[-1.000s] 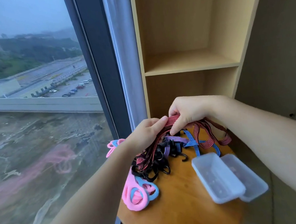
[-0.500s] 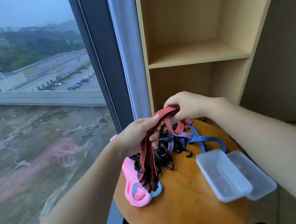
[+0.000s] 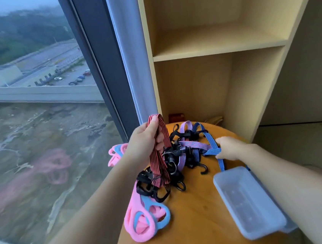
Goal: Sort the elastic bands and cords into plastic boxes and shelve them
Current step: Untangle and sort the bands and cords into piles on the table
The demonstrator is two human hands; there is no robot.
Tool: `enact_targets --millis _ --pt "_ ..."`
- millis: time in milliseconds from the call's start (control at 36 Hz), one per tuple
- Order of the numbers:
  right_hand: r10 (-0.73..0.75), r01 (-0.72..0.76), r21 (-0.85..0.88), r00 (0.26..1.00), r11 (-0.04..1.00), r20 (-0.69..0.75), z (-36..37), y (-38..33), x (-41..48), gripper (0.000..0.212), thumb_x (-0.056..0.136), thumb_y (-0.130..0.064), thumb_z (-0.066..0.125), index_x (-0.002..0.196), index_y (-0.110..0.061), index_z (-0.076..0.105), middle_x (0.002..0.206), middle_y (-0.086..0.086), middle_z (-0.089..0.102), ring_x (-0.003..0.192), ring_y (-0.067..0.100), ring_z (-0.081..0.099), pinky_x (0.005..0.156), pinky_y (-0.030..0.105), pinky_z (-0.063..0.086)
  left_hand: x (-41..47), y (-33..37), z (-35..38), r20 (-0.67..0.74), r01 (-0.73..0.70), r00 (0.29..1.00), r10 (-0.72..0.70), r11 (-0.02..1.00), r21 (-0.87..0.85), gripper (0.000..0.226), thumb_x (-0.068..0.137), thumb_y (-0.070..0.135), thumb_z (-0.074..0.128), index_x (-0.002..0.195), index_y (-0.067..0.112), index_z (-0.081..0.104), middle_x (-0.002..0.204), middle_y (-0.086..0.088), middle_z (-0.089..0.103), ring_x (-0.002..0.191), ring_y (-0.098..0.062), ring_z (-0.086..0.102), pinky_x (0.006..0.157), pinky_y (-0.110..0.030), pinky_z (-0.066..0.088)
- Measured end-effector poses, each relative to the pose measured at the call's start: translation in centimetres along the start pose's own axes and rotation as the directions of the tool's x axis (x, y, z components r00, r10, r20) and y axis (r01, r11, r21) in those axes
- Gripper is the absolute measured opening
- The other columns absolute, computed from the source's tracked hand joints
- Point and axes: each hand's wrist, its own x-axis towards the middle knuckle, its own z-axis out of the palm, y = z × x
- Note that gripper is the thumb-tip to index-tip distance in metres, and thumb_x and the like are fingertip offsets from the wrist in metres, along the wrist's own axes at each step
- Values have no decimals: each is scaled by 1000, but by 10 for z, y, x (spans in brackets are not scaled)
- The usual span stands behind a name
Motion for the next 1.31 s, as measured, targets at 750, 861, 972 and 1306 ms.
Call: enact_targets --millis 750,861,972,1306 --pt "-593 611 -9 765 792 -252 -165 -88 -109 14 91 -31 66 80 -29 73 69 -21 64 64 -5 54 57 10 38 5 39 12 -50 -156 986 160 985 73 37 102 44 42 79 14 47 59 1 53 54 -18 49 60 -34 43" --pt "-684 697 20 708 717 -176 -182 -121 -137 13 91 -30 67 82 -25 76 71 -6 67 57 0 51 52 14 38 -5 60 3 -13 -157 988 157 988 12 32 103 40 42 84 14 47 63 1 55 55 -17 51 56 -30 46" --pt "-727 736 14 672 677 -143 -186 -147 -150 12 90 -27 68 83 -22 75 64 -15 63 58 -1 53 55 12 40 -15 74 0 5 -162 987 162 986 30 36 103 42 43 89 11 54 71 -5 65 64 -21 61 60 -30 52" --pt "-629 679 -43 651 733 -425 -174 -165 -142 36 71 -36 84 68 -28 49 67 -9 54 54 2 46 49 15 32 -39 74 12 74 -256 964 254 967 16 46 99 54 40 95 10 51 61 -3 47 49 -20 43 49 -29 41"
